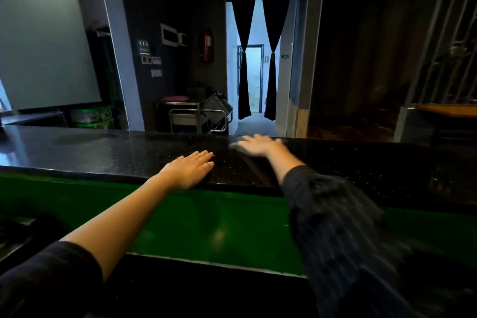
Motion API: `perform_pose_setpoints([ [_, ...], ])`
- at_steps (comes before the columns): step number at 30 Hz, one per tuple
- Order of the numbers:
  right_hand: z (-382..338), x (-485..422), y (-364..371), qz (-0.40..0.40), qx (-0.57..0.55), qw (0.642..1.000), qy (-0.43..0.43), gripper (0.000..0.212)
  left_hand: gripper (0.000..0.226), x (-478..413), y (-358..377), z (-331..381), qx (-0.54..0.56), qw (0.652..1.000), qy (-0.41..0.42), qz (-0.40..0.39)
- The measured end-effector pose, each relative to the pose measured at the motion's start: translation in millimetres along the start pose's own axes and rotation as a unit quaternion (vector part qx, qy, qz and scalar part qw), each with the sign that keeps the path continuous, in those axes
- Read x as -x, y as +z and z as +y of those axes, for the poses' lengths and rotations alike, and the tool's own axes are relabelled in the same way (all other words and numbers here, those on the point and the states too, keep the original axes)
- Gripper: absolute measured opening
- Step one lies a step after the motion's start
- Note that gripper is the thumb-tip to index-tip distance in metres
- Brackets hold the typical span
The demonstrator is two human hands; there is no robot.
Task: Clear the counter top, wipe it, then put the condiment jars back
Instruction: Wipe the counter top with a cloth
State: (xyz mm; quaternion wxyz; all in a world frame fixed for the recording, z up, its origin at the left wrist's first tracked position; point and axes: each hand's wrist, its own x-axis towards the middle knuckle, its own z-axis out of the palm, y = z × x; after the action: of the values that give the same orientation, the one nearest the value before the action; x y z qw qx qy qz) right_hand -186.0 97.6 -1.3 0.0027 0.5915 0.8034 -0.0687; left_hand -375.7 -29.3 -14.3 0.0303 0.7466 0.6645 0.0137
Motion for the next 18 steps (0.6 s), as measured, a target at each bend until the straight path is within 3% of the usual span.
perform_pose_setpoints([
  [2,68.7,3.2,-3.7,-0.001,0.022,0.998,0.066,0.095,0.052,-0.1,1.5,-1.0,0.003,1.000,0.003,0.006],
  [5,161.6,25.6,-4.8,0.026,0.005,0.984,0.176,0.082,0.052,-2.2,4.7,-2.6,0.016,1.000,0.003,0.020],
  [8,194.9,21.9,-2.4,0.053,-0.025,0.968,0.244,0.077,0.052,-5.6,6.8,-3.7,0.022,0.999,0.001,0.026],
  [10,190.5,0.2,-9.6,-0.007,-0.007,0.958,0.287,0.096,0.053,-6.5,7.8,-3.5,0.025,0.999,0.002,0.025],
  [12,162.8,-25.8,-15.5,-0.048,0.028,0.968,0.245,0.118,0.053,-7.7,7.7,-4.1,0.024,0.999,0.003,0.026],
  [14,103.9,-45.4,-14.8,-0.076,0.033,0.984,0.155,0.116,0.053,-7.8,7.5,-4.1,0.022,0.999,0.005,0.026],
  [17,1.4,-56.5,-6.8,-0.055,0.019,0.996,0.063,0.135,0.054,-6.9,7.6,-3.3,0.020,0.999,0.006,0.028],
  [18,-25.9,-63.9,-2.5,-0.045,0.006,0.998,0.039,0.126,0.053,-6.8,7.1,-3.4,0.018,0.999,0.007,0.028],
])
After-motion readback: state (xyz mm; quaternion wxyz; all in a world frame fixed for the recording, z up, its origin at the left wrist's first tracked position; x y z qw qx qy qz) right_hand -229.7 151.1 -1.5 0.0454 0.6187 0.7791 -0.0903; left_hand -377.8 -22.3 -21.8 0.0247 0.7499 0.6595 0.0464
